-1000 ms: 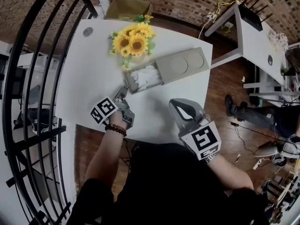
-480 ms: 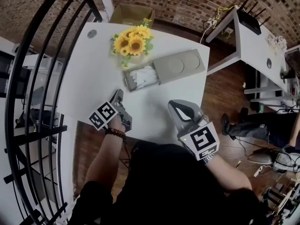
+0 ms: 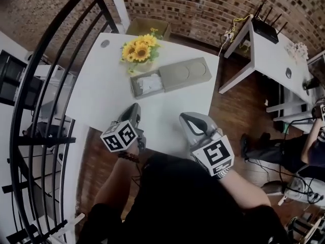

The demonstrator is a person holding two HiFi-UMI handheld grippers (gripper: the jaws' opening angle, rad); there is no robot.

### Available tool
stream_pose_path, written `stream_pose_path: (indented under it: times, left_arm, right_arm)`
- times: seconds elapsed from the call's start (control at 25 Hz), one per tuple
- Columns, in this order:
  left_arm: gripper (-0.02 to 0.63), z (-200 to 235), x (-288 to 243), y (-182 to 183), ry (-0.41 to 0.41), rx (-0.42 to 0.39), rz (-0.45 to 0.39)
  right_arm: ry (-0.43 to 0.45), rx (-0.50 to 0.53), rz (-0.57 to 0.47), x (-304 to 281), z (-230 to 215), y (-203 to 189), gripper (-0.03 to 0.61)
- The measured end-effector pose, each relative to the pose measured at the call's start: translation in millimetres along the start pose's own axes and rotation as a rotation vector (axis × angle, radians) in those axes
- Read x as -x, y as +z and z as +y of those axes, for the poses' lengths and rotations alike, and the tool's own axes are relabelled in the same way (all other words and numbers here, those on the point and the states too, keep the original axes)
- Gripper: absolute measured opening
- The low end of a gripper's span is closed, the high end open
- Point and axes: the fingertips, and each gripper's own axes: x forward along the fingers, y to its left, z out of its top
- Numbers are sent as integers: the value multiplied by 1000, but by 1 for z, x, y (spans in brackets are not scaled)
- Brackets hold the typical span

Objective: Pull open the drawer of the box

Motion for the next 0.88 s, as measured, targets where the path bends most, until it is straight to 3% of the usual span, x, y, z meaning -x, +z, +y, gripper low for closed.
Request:
stream_pose_path:
  times: [0.16, 0.36, 0.88]
  left_arm:
    - [17, -54, 27, -10, -38, -152, -13]
    - [17, -107, 63, -29, -62, -268, -38]
    - [17, -171, 132, -78, -68, -386, -70]
  right_arm:
    - [28, 11, -39, 30, 10, -2, -11]
    - [60, 34, -91, 68, 23, -2, -11]
    - [101, 50, -159, 139, 48, -14, -11]
